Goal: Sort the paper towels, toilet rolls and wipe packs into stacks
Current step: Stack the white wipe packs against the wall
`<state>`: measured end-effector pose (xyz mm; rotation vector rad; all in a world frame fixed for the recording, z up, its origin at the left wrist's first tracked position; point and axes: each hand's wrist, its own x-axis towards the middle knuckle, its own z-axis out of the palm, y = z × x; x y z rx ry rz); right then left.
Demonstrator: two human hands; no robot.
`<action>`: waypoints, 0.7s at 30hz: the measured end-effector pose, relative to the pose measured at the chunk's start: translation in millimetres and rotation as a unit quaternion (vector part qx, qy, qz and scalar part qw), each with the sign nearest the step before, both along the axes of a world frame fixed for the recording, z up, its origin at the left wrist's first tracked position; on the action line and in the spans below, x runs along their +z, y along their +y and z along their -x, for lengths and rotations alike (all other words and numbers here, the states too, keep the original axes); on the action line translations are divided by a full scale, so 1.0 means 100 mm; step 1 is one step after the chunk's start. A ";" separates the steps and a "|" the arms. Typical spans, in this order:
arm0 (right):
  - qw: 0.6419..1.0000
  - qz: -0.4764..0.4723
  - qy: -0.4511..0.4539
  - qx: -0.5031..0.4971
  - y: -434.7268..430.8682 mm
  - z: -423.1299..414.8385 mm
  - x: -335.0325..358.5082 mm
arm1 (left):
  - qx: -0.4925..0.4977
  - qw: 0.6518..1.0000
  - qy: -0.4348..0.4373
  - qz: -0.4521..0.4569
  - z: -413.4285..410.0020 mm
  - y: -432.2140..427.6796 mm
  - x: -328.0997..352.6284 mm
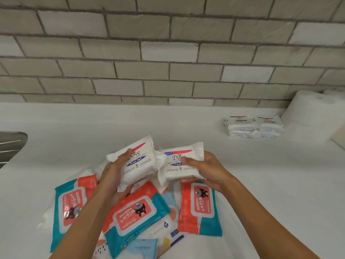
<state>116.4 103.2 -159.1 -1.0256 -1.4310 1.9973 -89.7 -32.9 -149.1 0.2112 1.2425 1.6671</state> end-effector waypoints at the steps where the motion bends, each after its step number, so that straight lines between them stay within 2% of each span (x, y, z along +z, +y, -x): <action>1: 1.000 -0.001 0.001 -0.019 0.05 -0.09 0.01 | -0.006 1.000 0.000 -0.001 -0.04 0.09 0.03; 8: 0.995 -0.021 -0.008 -0.100 0.46 -0.74 0.18 | -0.074 0.997 -0.016 -0.014 -0.43 0.84 0.23; 21: 0.979 -0.031 0.037 -0.196 1.52 -1.92 0.42 | -0.164 0.985 -0.012 -0.043 -1.41 2.41 0.45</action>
